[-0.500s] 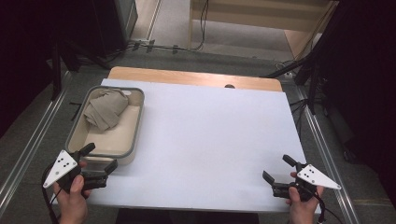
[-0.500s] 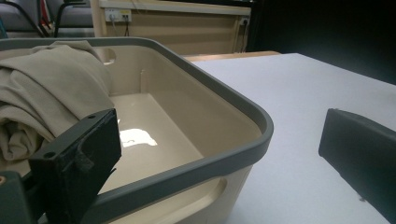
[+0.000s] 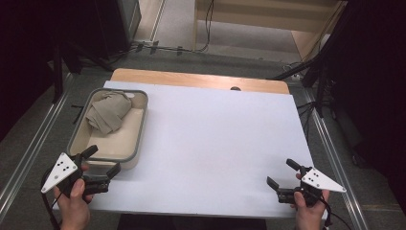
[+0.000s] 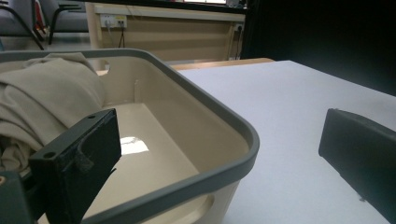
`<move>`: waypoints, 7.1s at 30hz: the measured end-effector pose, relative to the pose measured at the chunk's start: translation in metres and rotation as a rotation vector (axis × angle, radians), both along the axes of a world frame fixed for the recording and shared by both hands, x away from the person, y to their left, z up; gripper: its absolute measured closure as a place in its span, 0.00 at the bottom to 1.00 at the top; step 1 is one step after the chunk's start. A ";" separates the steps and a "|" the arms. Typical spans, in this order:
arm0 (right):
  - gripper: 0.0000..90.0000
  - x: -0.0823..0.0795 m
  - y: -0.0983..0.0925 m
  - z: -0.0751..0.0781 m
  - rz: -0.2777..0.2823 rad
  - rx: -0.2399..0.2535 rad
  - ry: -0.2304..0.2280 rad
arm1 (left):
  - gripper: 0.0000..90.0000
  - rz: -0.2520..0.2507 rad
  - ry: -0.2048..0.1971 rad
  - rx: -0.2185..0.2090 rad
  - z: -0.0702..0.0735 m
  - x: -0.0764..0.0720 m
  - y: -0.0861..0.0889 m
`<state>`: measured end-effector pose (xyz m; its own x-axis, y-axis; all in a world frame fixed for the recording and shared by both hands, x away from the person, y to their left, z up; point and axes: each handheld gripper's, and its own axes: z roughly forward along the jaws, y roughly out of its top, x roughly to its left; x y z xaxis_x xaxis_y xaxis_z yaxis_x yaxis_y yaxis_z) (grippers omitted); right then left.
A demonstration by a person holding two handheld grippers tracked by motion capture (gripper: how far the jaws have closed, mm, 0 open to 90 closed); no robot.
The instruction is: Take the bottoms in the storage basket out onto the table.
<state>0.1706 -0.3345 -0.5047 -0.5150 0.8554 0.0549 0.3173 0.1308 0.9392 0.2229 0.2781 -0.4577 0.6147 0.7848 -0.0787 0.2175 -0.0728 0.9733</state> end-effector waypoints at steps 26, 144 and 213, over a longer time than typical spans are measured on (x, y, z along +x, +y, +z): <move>0.00 -0.005 -0.002 0.007 -0.039 0.035 -0.006 | 0.00 -0.073 -0.017 0.068 0.061 0.042 -0.033; 0.00 -0.003 0.003 0.002 -0.004 0.034 0.024 | 0.10 0.209 0.611 0.712 -0.009 0.248 -0.024; 0.00 -0.001 0.009 0.000 0.001 0.019 0.036 | 0.52 0.160 0.377 0.126 0.043 0.182 -0.012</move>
